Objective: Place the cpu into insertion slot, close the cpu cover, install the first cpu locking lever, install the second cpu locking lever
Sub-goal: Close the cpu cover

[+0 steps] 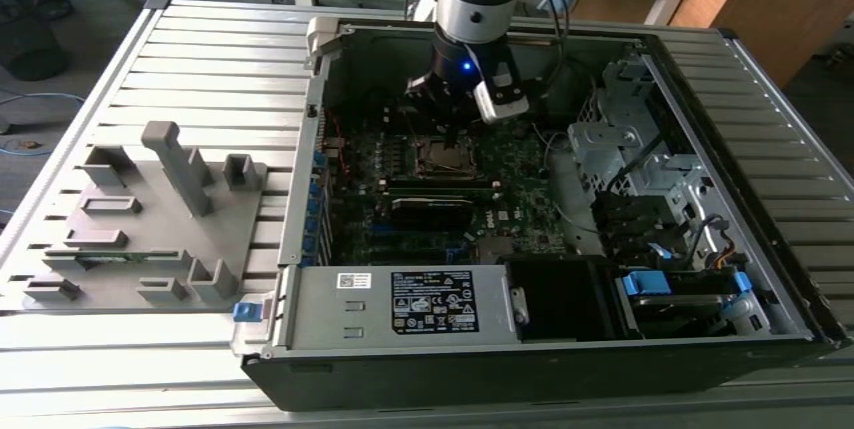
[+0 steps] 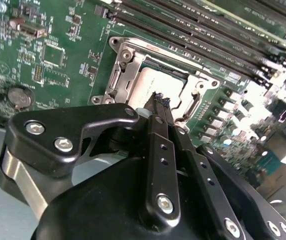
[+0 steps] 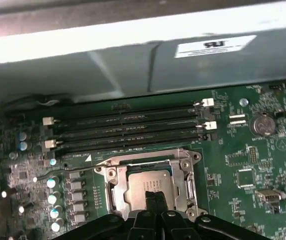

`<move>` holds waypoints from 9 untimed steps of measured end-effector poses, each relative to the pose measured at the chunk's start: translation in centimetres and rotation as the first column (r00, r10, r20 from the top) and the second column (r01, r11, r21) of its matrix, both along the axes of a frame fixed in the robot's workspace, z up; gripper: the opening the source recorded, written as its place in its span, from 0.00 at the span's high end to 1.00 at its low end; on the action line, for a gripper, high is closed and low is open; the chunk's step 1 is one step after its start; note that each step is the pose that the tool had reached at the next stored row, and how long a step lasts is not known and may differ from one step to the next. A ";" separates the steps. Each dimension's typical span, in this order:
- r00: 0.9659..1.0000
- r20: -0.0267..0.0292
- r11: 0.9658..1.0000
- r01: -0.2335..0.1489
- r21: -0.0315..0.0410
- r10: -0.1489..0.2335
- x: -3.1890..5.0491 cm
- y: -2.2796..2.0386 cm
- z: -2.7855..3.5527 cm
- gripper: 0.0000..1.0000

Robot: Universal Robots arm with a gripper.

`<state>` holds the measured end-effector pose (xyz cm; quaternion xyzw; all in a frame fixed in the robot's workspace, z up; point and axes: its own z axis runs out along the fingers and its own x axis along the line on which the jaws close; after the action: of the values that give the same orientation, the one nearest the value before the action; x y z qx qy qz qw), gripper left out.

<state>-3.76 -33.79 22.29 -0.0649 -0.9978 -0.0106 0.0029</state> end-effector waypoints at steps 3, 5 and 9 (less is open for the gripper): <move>1.000 0.001 1.000 -0.009 0.000 0.009 0.01 0.00 -0.08 0.89; 1.000 0.001 1.000 -0.011 -0.009 0.011 0.00 0.00 -0.15 0.89; 1.000 0.001 1.000 -0.013 -0.010 0.013 -0.01 0.00 -0.43 0.89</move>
<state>-3.77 -33.79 21.87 -0.0585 -0.9983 -0.0055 0.0019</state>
